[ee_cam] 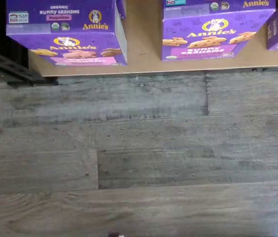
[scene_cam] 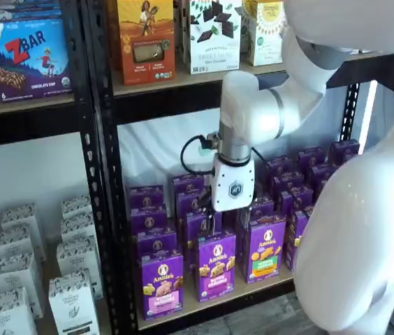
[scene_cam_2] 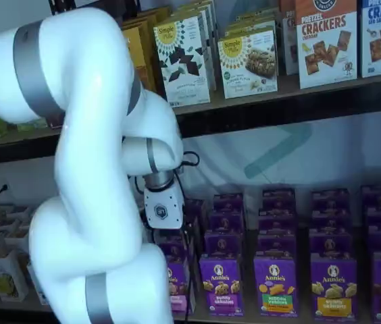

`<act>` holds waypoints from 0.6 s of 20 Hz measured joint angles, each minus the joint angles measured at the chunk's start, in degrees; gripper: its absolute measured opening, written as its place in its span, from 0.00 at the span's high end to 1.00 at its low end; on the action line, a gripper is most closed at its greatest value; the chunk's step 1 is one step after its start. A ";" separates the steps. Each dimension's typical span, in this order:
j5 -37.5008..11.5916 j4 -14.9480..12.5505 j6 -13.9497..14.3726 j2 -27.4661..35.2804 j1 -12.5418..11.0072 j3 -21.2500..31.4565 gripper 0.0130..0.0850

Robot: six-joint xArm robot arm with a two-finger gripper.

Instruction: Pick up the purple box with a pink patch in the middle, on the bottom shelf, the first box from the left

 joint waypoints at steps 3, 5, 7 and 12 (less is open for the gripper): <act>-2.31 -0.90 1.24 3.30 0.59 -0.77 0.00; -3.86 -0.17 1.00 5.63 1.00 -1.49 0.00; -4.91 0.03 1.24 8.00 1.45 -2.49 0.00; -6.71 -0.88 3.17 14.05 2.64 -5.80 0.00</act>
